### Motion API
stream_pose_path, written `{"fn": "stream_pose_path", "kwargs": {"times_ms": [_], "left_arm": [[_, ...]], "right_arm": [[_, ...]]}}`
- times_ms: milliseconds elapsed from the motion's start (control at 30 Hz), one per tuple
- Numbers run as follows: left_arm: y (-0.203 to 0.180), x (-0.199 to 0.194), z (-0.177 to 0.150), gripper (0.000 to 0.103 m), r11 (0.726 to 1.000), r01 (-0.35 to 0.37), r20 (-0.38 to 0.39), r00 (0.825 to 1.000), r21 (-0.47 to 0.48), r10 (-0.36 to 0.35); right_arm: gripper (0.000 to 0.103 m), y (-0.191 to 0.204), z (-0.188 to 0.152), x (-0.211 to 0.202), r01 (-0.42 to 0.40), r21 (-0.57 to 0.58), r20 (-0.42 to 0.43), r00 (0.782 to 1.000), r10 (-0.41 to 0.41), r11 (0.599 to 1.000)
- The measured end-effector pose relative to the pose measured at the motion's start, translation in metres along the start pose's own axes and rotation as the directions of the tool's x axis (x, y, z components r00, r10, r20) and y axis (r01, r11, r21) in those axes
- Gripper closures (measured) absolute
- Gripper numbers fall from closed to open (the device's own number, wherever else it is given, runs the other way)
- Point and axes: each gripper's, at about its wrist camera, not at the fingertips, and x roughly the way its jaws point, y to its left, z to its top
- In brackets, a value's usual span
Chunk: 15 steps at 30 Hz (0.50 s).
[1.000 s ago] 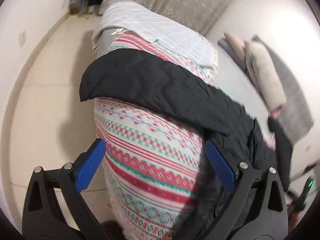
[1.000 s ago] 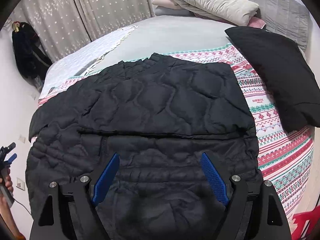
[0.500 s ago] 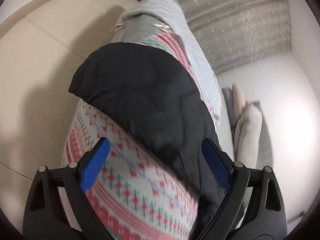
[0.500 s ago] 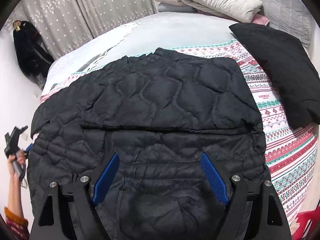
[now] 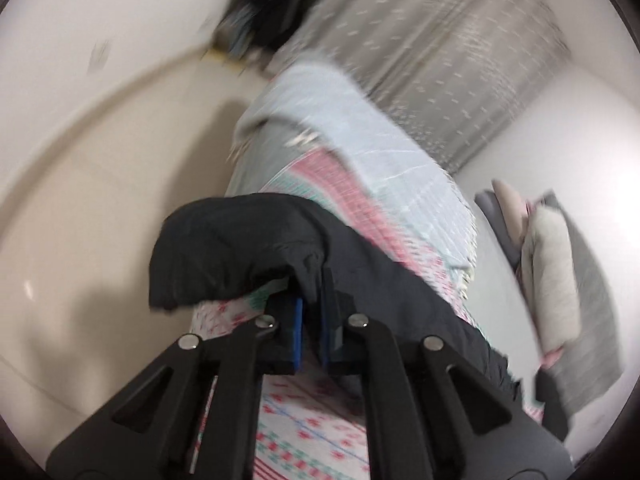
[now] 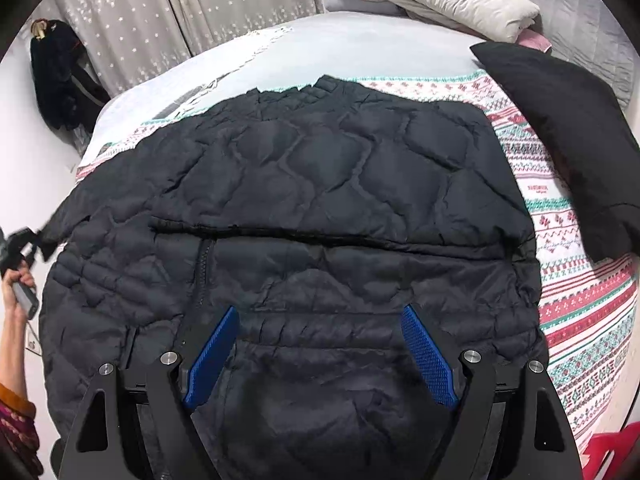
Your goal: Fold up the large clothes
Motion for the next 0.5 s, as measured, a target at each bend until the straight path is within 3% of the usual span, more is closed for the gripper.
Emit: {"fn": "stream_pose_path", "kwargs": {"times_ms": [133,233,300,500], "left_arm": [[-0.059,-0.038,-0.01,0.097,0.987,0.02,0.054,0.998,0.162,-0.029],[-0.108,-0.058,-0.03,0.097,0.96,0.055,0.048,0.996,0.273,-0.071],[-0.132,-0.062,-0.044,0.097,0.943,0.075,0.029,0.996,0.326,-0.09],[-0.201,-0.046,-0.115,0.098,0.85,0.162,-0.117,0.986,0.501,-0.118]], "right_arm": [[0.019,0.006,-0.001,0.004,0.02,-0.049,-0.001,1.0,-0.02,0.999],[0.019,0.009,-0.002,0.0,0.009,-0.076,0.022,1.0,-0.007,0.997],[0.019,0.009,-0.002,-0.002,0.013,-0.085,0.035,0.999,-0.01,0.996],[0.019,-0.002,-0.002,-0.001,0.009,-0.056,0.036,0.999,-0.007,0.998]]}}
